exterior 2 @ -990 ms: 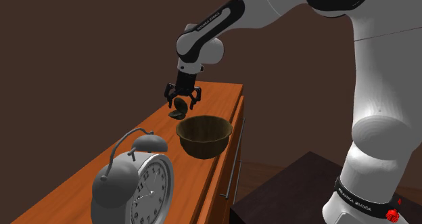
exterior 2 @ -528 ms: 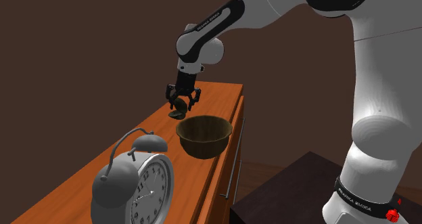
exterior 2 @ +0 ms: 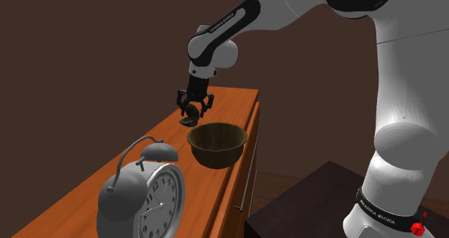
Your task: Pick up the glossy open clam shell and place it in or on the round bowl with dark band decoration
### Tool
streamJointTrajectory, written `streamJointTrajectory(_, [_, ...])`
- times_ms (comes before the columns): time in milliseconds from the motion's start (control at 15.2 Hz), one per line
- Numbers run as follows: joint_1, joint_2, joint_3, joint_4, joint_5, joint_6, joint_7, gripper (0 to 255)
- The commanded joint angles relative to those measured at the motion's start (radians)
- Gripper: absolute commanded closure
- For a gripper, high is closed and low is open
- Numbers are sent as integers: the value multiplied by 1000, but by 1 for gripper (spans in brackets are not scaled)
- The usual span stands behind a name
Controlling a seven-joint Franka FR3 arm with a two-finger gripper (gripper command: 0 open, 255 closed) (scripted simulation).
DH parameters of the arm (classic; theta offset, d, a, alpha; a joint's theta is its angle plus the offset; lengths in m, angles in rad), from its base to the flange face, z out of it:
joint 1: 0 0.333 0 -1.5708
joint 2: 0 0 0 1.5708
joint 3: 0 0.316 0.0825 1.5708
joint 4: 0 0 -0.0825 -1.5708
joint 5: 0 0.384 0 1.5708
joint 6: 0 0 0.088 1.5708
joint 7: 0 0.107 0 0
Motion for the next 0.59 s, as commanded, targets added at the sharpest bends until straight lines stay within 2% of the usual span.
streamJointTrajectory(0, [1,-5,1,5,0,-11,2,255])
streamJointTrajectory(528, [-3,-51,1,54,-1,-105,16,255])
